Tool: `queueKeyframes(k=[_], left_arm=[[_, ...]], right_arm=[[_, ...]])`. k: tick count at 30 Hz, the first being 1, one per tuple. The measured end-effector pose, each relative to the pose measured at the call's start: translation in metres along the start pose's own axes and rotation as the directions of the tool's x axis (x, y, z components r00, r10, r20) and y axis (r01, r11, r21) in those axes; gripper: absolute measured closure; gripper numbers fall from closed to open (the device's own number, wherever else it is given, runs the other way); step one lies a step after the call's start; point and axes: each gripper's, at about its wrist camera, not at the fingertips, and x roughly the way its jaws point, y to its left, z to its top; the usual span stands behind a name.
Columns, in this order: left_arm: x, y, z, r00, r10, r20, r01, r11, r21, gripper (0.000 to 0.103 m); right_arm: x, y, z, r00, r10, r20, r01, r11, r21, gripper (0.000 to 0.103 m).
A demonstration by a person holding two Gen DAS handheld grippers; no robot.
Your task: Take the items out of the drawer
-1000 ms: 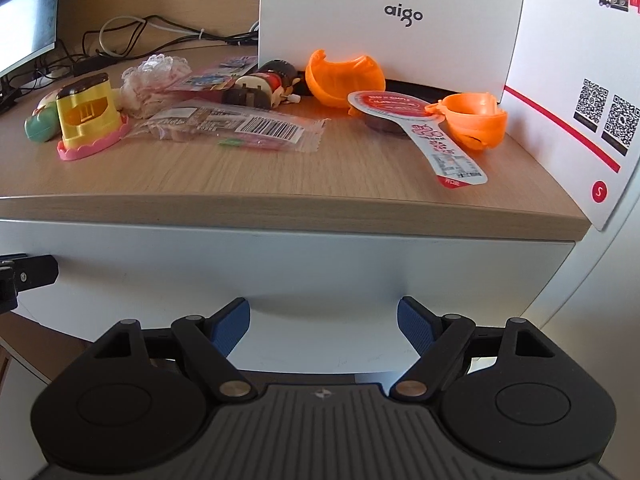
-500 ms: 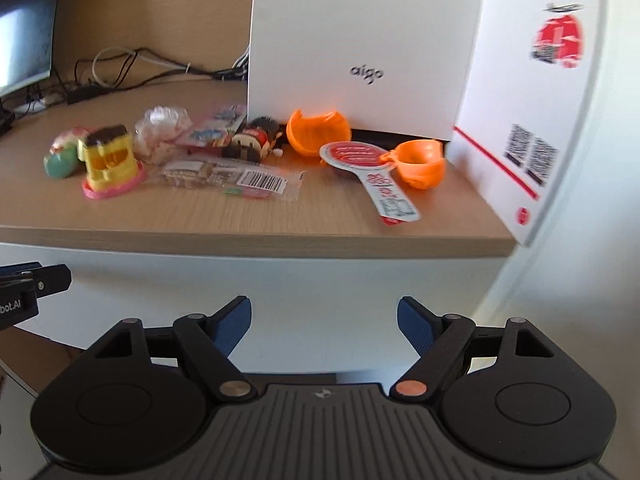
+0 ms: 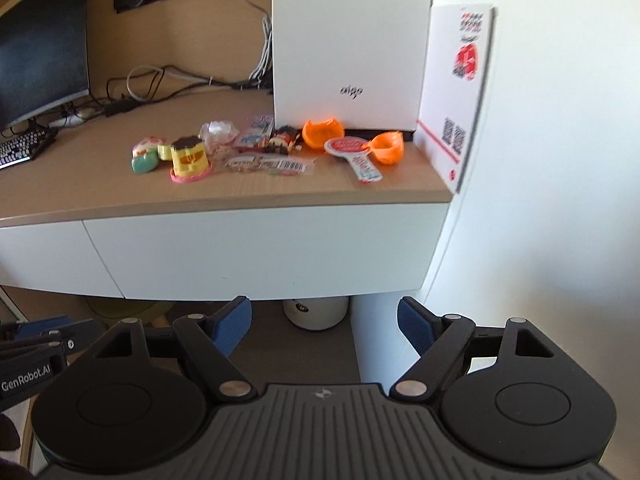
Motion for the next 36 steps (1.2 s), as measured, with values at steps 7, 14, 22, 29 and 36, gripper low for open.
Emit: queueKeyframes(k=[7,14,22,29,36], left_arm=[[-0.034,-0.032,-0.008,0.998,0.041,0.037,-0.042,0.999,0.031,0.070],[-0.042,-0.054,-0.015,0.998,0.043,0.050,-0.046,0.997,0.055,0.070],[-0.042,-0.056,-0.019,0.999,0.025,0.045,-0.027,0.999,0.037,0.070],[-0.042,-0.056,-0.020,0.999,0.018,0.043,-0.020,0.999,0.042,0.070],[-0.042,-0.058,-0.023,0.999,0.018,0.038,-0.020,0.999,0.047,0.070]], right_arm=[[-0.041,-0.016,-0.015,0.999,-0.023,0.048,0.026,0.997,-0.077,0.022],[-0.043,-0.022,-0.028,0.999,0.047,0.003,-0.047,0.997,-0.063,0.022],[-0.043,-0.021,-0.030,0.997,0.071,-0.021,-0.072,0.995,-0.064,0.022],[-0.048,-0.022,-0.030,0.997,0.073,-0.013,-0.073,0.996,-0.047,0.022],[-0.048,-0.021,-0.031,0.997,0.076,-0.014,-0.077,0.996,-0.048,0.022]])
